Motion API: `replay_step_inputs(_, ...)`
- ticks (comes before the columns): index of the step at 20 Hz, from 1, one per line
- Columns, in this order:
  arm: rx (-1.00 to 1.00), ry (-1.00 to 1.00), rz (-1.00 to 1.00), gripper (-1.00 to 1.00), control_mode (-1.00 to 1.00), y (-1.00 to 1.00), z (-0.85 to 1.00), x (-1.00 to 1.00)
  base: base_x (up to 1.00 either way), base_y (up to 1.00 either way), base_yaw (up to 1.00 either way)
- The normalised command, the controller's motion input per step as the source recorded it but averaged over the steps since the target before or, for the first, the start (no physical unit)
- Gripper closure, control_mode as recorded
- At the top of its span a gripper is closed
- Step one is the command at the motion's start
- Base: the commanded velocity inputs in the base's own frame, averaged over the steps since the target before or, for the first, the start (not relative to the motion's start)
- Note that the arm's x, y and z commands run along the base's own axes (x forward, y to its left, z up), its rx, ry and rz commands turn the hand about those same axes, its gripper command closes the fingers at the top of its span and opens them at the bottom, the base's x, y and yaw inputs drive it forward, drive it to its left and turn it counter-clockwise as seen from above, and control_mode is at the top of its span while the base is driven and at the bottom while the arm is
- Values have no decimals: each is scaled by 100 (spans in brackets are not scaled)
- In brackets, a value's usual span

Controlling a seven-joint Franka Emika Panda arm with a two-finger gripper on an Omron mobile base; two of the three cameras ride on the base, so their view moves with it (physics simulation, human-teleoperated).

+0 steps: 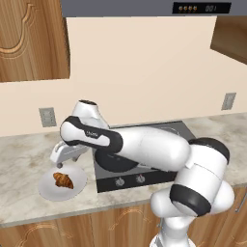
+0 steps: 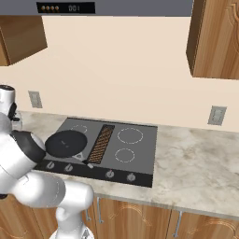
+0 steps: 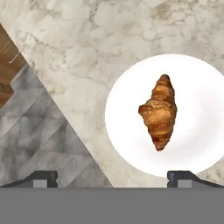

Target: Pick the croissant and place it on the pan. Then turn on the stove to warm the croissant.

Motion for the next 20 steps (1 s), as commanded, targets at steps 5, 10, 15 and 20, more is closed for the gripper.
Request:
replay_step_inputs(5, -14, 2, -11, -100, -100, 7, -44, 45, 0, 0, 0)
replay_step_inputs(10, -18, 0, -10, -100, -100, 14, -37, 50, 0, 0, 0)
replay_step_inputs(15, 0, 2, 0, -100, -100, 14, -20, 0, 0, 0, 0)
replay_step_inputs(20, -2, 4, 0, -100, -100, 10, -46, 4, 0, 0, 0)
